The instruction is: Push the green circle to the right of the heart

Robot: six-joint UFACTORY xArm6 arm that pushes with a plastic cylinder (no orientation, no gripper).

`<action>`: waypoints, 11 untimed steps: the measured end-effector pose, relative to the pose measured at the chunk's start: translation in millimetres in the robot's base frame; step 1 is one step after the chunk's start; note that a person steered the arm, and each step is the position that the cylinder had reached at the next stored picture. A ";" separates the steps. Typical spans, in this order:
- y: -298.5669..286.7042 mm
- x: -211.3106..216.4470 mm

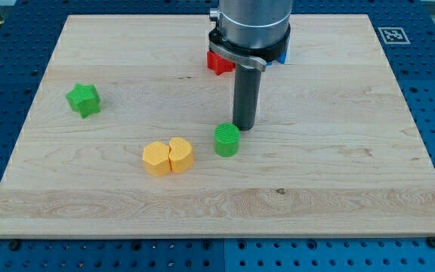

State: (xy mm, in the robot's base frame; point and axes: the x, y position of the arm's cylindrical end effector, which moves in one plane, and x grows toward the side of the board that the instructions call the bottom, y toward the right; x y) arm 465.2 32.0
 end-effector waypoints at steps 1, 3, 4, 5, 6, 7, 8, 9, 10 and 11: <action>0.0 18.0; -5.5 28.5; -5.9 28.5; -0.7 28.5; 21.1 28.5; 24.2 29.4; 24.2 44.3; 16.1 44.6; -6.4 44.5; -28.0 44.5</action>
